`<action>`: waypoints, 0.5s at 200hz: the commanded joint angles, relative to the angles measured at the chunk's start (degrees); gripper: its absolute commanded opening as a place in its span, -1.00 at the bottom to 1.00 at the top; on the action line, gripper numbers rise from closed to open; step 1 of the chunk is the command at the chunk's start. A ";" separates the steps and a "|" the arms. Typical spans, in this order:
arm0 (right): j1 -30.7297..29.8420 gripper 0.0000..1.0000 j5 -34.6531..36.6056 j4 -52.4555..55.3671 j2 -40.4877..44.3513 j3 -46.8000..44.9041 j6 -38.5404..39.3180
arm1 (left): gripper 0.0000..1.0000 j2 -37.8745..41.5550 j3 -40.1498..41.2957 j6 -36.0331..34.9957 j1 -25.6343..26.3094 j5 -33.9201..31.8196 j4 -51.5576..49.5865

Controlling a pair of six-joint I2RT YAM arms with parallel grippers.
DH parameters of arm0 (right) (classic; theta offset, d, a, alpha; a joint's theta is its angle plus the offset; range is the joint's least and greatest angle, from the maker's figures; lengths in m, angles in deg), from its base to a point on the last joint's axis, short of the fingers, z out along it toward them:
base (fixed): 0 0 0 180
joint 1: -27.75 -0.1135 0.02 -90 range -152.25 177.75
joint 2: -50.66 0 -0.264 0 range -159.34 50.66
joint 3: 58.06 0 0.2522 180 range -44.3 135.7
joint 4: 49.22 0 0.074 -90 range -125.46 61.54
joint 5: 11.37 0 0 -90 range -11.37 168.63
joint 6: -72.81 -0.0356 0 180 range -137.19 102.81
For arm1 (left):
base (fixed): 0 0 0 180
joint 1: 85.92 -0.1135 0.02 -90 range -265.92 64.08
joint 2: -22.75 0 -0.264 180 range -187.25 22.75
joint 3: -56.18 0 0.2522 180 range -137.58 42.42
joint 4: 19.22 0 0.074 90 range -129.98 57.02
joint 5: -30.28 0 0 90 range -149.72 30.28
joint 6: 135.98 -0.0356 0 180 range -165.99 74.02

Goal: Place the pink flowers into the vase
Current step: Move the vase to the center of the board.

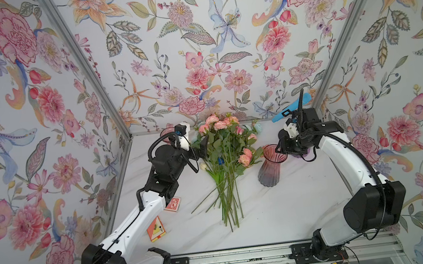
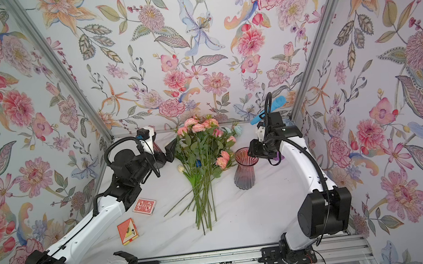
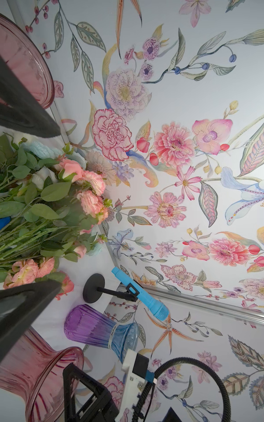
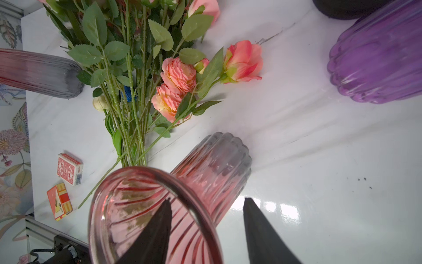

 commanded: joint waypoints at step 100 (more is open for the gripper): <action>-5.88 0.99 10.15 -0.57 6.49 11.17 1.92 | 1.00 -6.97 -5.39 7.00 0.34 -1.07 -4.07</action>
